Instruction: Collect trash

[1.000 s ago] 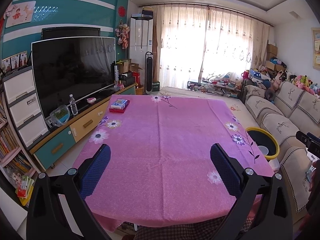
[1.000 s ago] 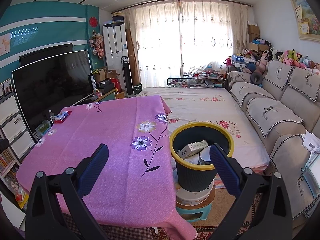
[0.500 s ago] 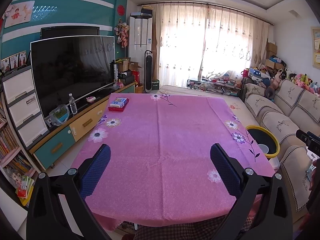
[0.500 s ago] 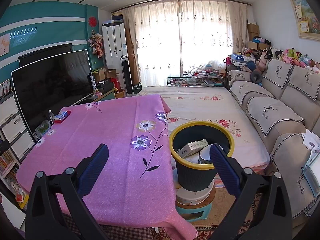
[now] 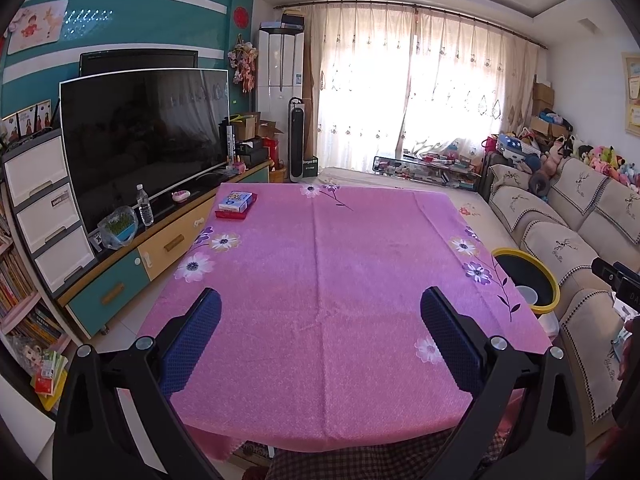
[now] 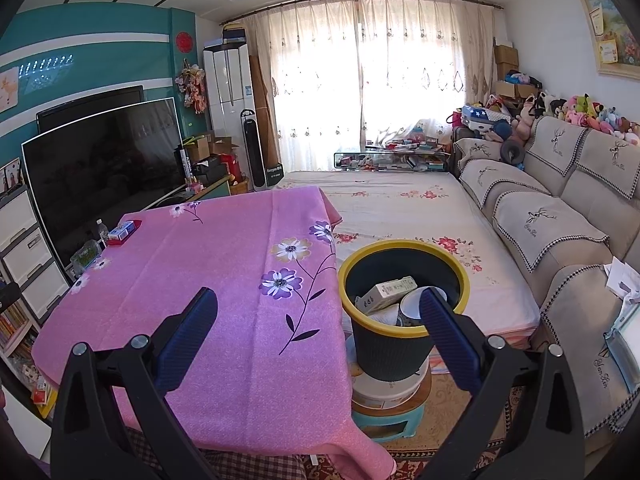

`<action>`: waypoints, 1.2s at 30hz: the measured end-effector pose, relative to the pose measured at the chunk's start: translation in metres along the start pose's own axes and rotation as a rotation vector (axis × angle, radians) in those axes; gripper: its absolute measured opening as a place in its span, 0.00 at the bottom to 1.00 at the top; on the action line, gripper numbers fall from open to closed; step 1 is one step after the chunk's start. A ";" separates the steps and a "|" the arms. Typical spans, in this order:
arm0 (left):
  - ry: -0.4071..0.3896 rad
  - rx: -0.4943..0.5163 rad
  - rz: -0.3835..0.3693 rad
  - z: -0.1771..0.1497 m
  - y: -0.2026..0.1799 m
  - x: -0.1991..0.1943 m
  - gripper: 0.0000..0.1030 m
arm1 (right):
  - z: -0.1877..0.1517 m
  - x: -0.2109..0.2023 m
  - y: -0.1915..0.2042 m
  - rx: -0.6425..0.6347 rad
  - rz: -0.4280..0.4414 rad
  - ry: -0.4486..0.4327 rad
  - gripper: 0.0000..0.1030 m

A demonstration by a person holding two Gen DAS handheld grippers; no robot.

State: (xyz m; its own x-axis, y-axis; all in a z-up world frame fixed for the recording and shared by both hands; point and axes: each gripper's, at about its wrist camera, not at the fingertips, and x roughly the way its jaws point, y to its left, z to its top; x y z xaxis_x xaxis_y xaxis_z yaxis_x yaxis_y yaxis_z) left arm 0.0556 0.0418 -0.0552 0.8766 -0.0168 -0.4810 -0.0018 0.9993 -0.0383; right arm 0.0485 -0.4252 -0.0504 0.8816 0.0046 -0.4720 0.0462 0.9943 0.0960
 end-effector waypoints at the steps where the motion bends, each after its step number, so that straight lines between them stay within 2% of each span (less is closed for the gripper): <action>1: 0.000 -0.001 0.000 0.000 0.000 0.000 0.95 | 0.000 0.000 0.000 0.000 0.000 0.000 0.93; 12: 0.005 -0.004 0.003 -0.002 0.000 0.003 0.95 | -0.001 0.003 0.002 0.000 0.001 0.004 0.93; 17: 0.020 -0.018 -0.020 -0.006 -0.002 0.006 0.95 | -0.002 0.003 0.003 -0.001 0.002 0.006 0.93; 30: 0.009 0.024 -0.001 -0.009 -0.011 0.010 0.95 | -0.004 0.008 0.005 -0.012 0.009 0.017 0.93; 36: 0.024 0.016 -0.022 -0.009 -0.009 0.019 0.95 | -0.005 0.010 0.007 -0.012 0.013 0.022 0.93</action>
State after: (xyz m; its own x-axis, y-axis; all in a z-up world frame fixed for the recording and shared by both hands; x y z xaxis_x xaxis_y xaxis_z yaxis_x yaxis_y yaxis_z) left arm 0.0679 0.0323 -0.0713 0.8643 -0.0397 -0.5013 0.0253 0.9990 -0.0356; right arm 0.0550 -0.4181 -0.0589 0.8713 0.0193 -0.4903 0.0294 0.9954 0.0915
